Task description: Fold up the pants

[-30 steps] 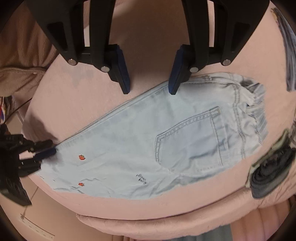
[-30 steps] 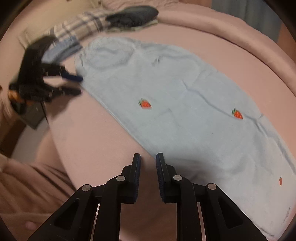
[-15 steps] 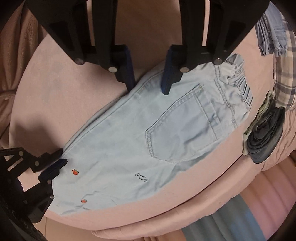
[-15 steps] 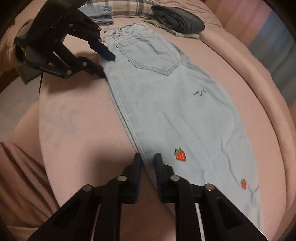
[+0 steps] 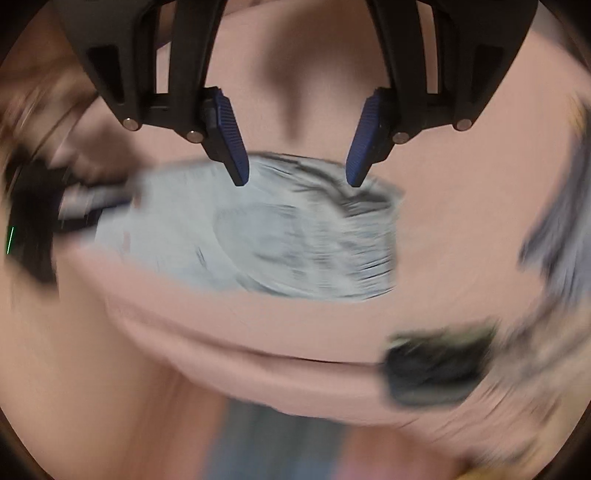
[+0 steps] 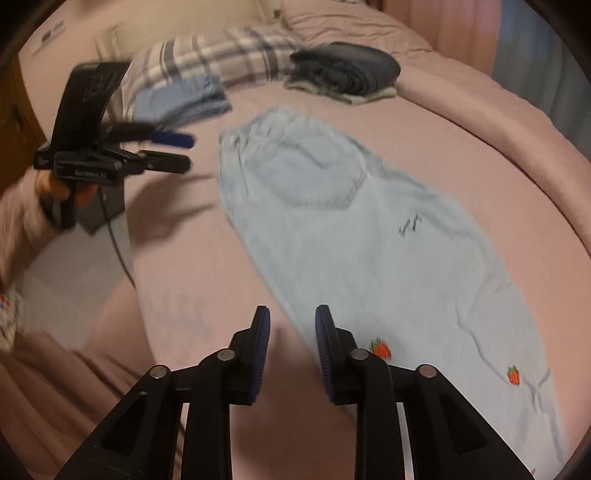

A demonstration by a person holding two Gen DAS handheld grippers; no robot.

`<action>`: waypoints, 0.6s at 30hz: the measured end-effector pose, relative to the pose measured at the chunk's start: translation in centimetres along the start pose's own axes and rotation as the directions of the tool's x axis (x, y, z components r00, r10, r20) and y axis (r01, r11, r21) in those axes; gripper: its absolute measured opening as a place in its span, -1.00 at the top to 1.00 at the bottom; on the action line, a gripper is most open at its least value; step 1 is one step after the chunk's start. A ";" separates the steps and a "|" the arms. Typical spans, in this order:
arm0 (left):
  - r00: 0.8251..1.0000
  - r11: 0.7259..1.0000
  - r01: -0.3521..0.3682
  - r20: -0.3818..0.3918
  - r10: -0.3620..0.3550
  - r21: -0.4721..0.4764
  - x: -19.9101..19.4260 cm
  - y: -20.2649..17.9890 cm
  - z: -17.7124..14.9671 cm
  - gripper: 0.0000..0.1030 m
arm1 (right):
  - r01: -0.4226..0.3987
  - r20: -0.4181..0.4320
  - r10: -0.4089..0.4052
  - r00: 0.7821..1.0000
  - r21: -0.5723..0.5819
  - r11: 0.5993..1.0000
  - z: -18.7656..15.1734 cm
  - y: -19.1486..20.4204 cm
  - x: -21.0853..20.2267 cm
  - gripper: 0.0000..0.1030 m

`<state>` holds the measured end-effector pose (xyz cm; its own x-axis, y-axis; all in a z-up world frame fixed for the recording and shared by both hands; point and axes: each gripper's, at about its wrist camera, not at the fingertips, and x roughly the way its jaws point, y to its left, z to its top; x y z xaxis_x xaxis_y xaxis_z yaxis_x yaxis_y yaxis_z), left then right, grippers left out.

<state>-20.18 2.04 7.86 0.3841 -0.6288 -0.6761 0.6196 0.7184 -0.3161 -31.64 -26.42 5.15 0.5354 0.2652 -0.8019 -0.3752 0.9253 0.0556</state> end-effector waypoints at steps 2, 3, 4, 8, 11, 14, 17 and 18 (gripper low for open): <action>0.998 0.984 0.053 -0.009 -0.056 -0.170 0.6 2.2 -0.3 0.01 | 0.000 0.001 0.000 1.000 0.028 1.000 0.2 -0.2 0.6 0.50; 0.996 0.968 0.087 -0.001 -0.090 -0.234 1.0 2.8 -0.4 0.05 | -0.012 -0.001 0.012 1.000 0.048 0.999 0.7 -0.4 1.5 0.50; 0.992 0.952 0.124 0.013 -0.126 -0.278 1.2 3.0 -0.4 0.12 | -0.017 -0.002 0.017 1.000 0.055 0.998 0.7 -0.2 1.8 0.50; 0.964 0.838 0.261 0.078 -0.255 -0.479 3.6 4.4 0.4 0.14 | -0.035 -0.003 0.035 0.999 0.075 0.997 1.0 0.3 2.9 0.50; 0.974 0.811 0.201 0.022 -0.226 -0.549 6.1 4.6 0.6 0.14 | -0.038 0.006 0.037 0.999 0.093 0.995 1.2 0.5 3.4 0.50; 0.980 0.790 0.174 0.026 -0.197 -0.588 7.0 4.7 0.4 0.69 | -0.037 0.007 0.036 0.999 0.105 0.994 1.4 0.7 3.8 0.50; 0.986 0.778 0.159 0.059 -0.155 -0.608 6.4 5.4 0.3 0.83 | -0.042 0.001 0.042 0.999 0.104 0.994 1.6 1.0 4.1 0.50; 0.987 0.785 0.158 0.075 -0.142 -0.599 5.9 5.4 0.4 0.83 | -0.044 0.003 0.044 0.999 0.099 0.994 1.8 1.2 4.0 0.50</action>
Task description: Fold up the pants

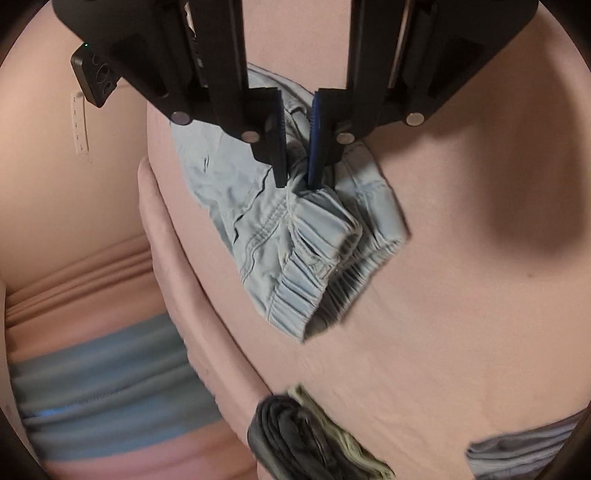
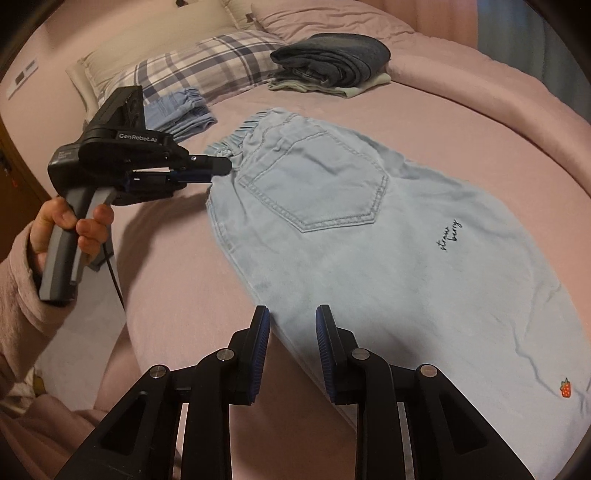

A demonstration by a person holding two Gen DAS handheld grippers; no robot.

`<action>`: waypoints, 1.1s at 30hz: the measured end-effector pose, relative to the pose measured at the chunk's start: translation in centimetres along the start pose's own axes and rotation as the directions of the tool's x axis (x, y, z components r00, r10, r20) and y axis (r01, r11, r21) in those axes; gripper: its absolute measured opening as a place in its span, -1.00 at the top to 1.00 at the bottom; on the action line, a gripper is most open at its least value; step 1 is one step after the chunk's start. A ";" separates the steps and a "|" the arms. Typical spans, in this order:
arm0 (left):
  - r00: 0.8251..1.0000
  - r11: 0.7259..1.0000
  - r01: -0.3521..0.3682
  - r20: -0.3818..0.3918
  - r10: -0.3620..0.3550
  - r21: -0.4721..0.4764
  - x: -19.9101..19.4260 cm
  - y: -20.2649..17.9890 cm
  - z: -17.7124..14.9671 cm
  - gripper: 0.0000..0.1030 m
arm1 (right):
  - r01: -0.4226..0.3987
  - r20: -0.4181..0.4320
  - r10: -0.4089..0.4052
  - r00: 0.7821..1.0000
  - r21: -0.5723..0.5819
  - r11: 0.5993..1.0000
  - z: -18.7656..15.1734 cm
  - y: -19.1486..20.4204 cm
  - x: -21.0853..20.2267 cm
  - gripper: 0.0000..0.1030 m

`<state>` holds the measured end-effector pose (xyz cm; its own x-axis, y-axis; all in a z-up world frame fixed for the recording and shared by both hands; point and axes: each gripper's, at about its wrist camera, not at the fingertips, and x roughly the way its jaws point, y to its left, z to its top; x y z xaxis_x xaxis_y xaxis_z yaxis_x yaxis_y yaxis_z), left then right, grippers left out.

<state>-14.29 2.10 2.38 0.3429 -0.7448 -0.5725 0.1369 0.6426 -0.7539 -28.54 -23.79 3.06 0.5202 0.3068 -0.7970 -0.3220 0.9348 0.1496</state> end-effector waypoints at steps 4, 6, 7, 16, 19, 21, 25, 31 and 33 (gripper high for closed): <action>0.999 0.999 -0.017 0.041 0.016 0.038 -1.5 -0.4 -0.2 0.82 | -0.037 0.004 0.037 0.999 0.009 0.999 0.3 0.3 0.3 0.50; 0.994 0.990 -0.108 0.010 0.107 0.087 -0.4 -0.3 -0.4 0.73 | -0.033 -0.033 0.033 0.999 0.004 0.999 0.0 0.3 1.6 0.50; 0.989 0.985 -0.146 -0.010 0.148 0.092 0.1 0.1 -0.4 0.63 | -0.034 -0.041 0.034 0.999 0.004 0.999 -0.2 0.2 2.1 0.50; 0.958 0.934 -0.279 0.128 0.255 0.222 -3.0 -3.0 0.0 -0.04 | -0.027 0.035 0.024 0.999 0.088 0.996 -0.4 -3.0 -2.8 0.44; 0.971 0.910 -0.240 0.101 0.218 0.339 -0.7 -6.0 -0.3 -0.03 | 0.092 0.024 -0.097 0.995 0.161 0.983 -1.5 -5.8 -4.4 0.44; 0.974 0.883 -0.224 0.073 0.213 0.413 1.4 -7.5 -0.9 -0.03 | 0.145 0.018 -0.152 0.988 0.214 0.966 -2.8 -7.8 -5.4 0.44; 0.967 0.838 -0.226 0.011 0.254 0.497 6.1 -8.5 -1.4 -0.04 | 0.240 -0.011 -0.246 0.969 0.259 0.935 -6.0 -10.1 -6.8 0.44; 0.942 0.783 -0.282 0.006 0.335 0.554 6.7 -6.5 -0.9 0.48 | 0.332 -0.066 -0.326 0.943 0.225 0.916 -13.5 -12.5 -9.7 0.44; 0.938 0.785 -0.293 0.003 0.347 0.546 6.1 -5.8 -0.3 0.55 | 0.420 -0.114 -0.404 0.908 0.271 0.866 -15.9 -14.8 -12.2 0.44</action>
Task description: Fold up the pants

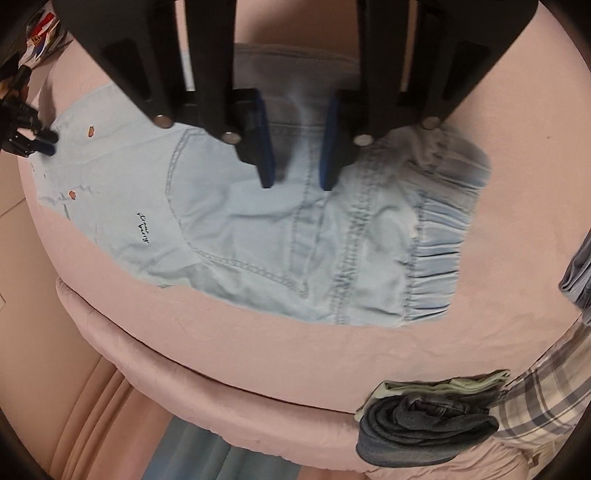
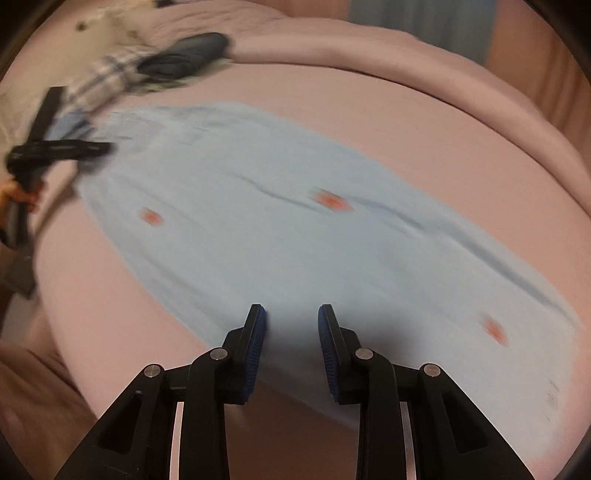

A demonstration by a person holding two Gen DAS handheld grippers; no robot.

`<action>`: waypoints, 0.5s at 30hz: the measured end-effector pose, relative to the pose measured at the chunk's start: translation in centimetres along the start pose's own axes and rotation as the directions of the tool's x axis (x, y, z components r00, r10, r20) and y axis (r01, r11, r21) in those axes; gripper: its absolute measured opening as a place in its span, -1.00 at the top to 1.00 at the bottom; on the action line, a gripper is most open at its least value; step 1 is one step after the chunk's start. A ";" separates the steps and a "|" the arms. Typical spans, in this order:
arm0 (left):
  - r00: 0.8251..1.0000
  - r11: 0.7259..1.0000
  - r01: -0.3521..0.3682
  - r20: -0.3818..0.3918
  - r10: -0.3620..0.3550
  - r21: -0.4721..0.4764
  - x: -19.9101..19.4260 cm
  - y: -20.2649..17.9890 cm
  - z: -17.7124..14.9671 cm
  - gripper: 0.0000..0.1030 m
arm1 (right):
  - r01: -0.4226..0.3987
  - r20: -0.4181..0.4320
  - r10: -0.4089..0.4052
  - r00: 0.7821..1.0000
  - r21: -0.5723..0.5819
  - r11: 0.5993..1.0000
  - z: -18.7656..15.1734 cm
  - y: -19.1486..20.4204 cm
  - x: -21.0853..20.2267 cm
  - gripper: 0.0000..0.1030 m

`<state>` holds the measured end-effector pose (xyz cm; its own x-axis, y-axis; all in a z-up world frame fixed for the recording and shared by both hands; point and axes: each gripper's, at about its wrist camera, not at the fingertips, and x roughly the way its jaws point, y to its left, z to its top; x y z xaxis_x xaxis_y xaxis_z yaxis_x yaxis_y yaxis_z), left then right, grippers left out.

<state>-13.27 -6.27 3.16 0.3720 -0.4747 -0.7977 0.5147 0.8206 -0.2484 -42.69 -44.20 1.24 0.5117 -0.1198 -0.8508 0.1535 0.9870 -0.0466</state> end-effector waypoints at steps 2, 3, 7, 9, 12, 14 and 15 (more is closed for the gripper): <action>1.000 1.000 -0.001 -0.004 0.001 -0.007 0.2 0.2 0.4 0.56 | 0.074 -0.028 -0.072 0.997 0.088 0.993 -1.6 -4.2 -0.7 0.44; 1.000 1.000 0.001 -0.004 -0.001 -0.014 0.1 0.5 0.4 0.56 | 0.117 -0.048 -0.110 0.993 0.168 0.979 -2.9 -7.4 -1.2 0.44; 0.999 1.000 -0.031 -0.016 0.031 -0.006 -0.1 -0.9 0.5 0.52 | 0.298 -0.136 -0.267 0.954 0.330 0.896 -5.1 -14.4 -3.1 0.44; 0.999 0.999 -0.053 -0.006 0.053 0.008 -0.9 -2.0 0.6 0.30 | 0.370 -0.160 -0.334 0.929 0.360 0.857 -4.8 -15.3 -4.1 0.44; 0.999 0.998 -0.035 0.036 0.033 0.056 -1.8 -4.6 1.2 0.13 | 0.295 -0.054 -0.294 0.954 0.335 0.895 -1.9 -12.6 -4.6 0.43; 0.999 0.997 0.022 0.043 -0.025 0.072 -1.6 -6.2 2.3 0.02 | 0.183 0.021 -0.198 0.980 0.292 0.939 0.9 -9.8 -3.7 0.41; 0.998 0.996 0.050 0.042 -0.054 0.080 -1.2 -7.2 2.9 -0.03 | 0.121 0.048 -0.139 0.989 0.271 0.955 2.4 -8.5 -2.9 0.41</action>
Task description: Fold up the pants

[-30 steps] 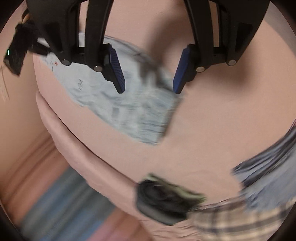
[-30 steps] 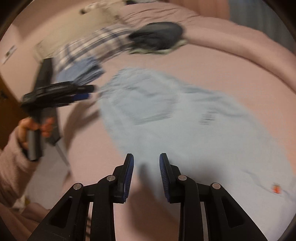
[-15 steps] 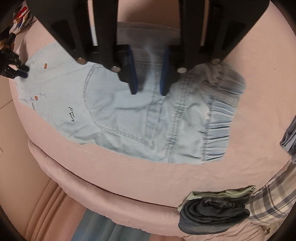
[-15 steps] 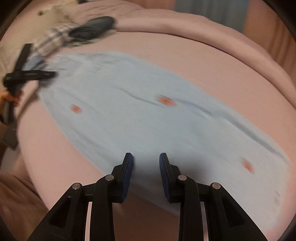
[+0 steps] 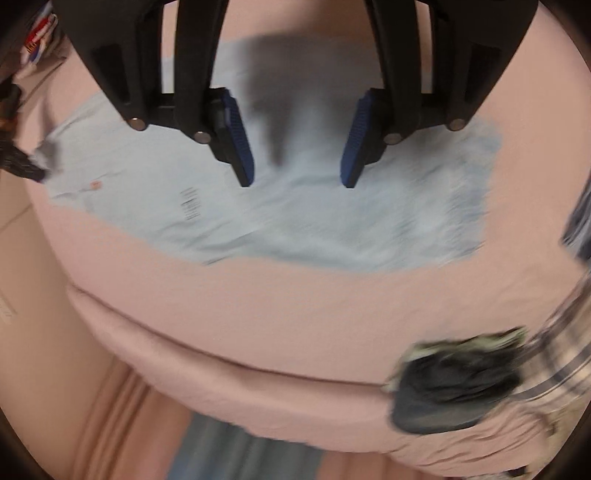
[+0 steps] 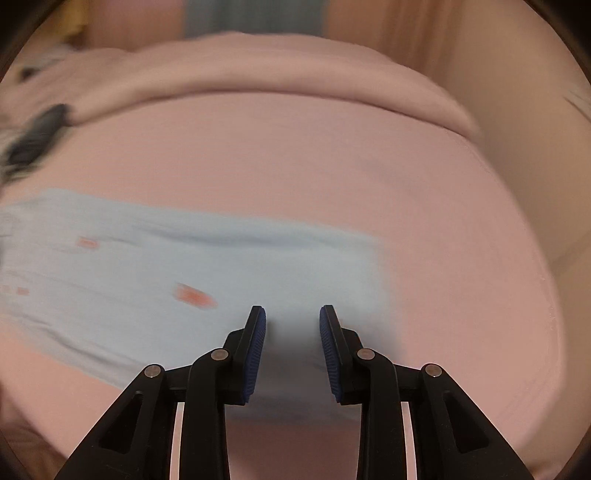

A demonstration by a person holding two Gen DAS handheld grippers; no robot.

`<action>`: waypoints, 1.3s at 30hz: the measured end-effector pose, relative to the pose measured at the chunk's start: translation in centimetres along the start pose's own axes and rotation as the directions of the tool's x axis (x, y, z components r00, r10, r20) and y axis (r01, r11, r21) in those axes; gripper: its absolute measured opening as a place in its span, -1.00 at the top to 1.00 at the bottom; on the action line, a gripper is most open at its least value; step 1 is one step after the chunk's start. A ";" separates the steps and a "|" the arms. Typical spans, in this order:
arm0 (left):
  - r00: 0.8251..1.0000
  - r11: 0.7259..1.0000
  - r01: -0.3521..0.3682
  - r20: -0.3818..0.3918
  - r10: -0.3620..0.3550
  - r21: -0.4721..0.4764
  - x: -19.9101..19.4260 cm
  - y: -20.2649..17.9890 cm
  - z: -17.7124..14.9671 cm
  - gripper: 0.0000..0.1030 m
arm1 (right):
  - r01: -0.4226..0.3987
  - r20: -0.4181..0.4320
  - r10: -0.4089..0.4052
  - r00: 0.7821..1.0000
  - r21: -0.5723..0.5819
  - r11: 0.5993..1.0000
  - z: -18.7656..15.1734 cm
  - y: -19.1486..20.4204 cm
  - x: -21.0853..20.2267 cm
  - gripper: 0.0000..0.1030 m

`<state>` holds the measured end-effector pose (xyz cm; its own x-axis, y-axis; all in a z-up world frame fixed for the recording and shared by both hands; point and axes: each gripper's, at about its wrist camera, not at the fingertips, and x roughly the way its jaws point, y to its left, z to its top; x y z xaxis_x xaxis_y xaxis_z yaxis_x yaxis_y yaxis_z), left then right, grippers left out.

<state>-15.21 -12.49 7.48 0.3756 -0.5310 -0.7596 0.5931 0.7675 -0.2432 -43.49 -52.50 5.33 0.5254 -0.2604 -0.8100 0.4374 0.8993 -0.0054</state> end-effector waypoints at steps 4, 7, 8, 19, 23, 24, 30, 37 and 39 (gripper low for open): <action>0.999 0.997 0.028 -0.045 -0.025 0.073 3.2 -3.0 2.1 -0.10 | -0.233 -0.018 0.232 0.972 -0.091 0.968 4.3 7.5 3.6 0.40; 0.997 0.989 0.000 -0.079 0.012 0.148 5.0 -4.1 2.9 -0.10 | -0.360 -0.054 0.356 0.933 -0.170 0.917 7.2 12.4 5.5 0.36; 0.997 0.984 -0.014 -0.076 0.028 0.177 5.5 -4.2 3.3 -0.10 | -0.409 -0.072 0.403 0.913 -0.185 0.894 8.4 13.9 6.0 0.34; 0.990 0.978 -0.066 -0.109 0.089 0.196 7.9 1.4 3.1 -0.09 | -0.663 -0.207 0.649 0.732 0.007 0.749 15.2 24.8 13.0 0.27; 0.994 0.981 -0.038 -0.091 0.057 0.193 7.5 1.9 2.7 -0.07 | -0.699 -0.313 0.690 0.652 0.104 0.708 15.2 26.7 15.3 0.27; 0.995 0.979 -0.035 -0.088 0.053 0.200 7.4 1.8 2.6 -0.07 | -0.697 -0.358 0.684 0.636 0.115 0.708 14.9 27.4 15.8 0.27; 0.997 0.980 -0.012 -0.070 0.026 0.196 7.5 1.9 2.5 -0.07 | -0.712 -0.350 0.686 0.638 0.071 0.699 15.9 27.4 14.9 0.79; 0.998 0.975 -0.028 -0.056 0.041 0.219 7.7 1.7 2.3 -0.08 | -0.650 -0.320 0.647 0.692 0.114 0.752 15.6 26.6 17.9 0.90; 0.995 0.974 -0.050 -0.068 0.066 0.219 7.7 1.3 2.5 -0.08 | -0.609 -0.256 0.609 0.751 0.090 0.788 15.9 25.4 16.1 0.89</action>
<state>-9.77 -16.44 2.85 0.3645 -0.4532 -0.8135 0.7154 0.6955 -0.0669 -12.33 -39.38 1.46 0.4742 0.4421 -0.7613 0.0909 0.8356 0.5418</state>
